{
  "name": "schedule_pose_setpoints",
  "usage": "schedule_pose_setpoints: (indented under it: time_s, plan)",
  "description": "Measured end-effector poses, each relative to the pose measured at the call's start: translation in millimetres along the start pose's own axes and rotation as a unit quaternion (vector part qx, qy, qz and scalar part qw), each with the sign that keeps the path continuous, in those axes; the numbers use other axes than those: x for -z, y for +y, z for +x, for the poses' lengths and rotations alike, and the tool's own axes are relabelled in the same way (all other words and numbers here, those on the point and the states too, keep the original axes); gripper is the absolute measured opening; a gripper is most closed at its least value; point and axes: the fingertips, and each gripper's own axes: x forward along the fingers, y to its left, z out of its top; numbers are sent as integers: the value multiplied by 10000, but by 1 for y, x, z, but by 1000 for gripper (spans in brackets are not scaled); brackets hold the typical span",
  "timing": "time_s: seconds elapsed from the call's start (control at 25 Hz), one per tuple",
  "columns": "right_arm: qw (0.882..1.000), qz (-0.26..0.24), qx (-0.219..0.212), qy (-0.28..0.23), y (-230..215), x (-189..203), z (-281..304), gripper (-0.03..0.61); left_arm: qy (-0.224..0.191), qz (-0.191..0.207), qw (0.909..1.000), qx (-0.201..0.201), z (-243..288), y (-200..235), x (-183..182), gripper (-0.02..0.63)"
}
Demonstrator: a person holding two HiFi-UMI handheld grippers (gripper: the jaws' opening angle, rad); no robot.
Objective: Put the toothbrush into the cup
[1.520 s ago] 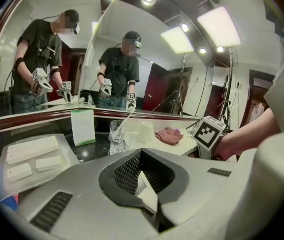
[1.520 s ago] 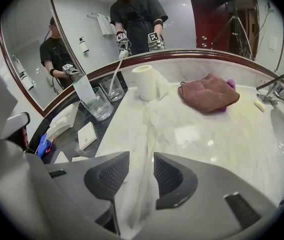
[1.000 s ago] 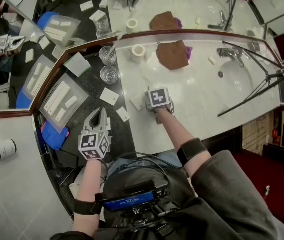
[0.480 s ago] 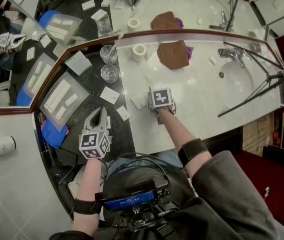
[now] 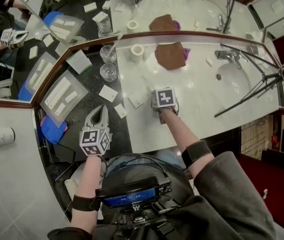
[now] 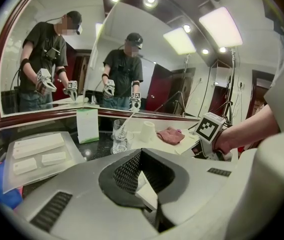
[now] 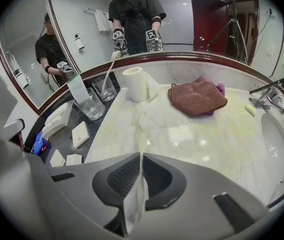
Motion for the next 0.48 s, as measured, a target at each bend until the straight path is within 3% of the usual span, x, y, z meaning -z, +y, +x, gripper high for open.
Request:
schedule_pose_setpoints:
  time_s: [0.48]
  plan:
    - [9925, -456, -438, -1045, -4, -42, -64, 38, -298, 94, 9995, -50, -1, -24, -20, 2]
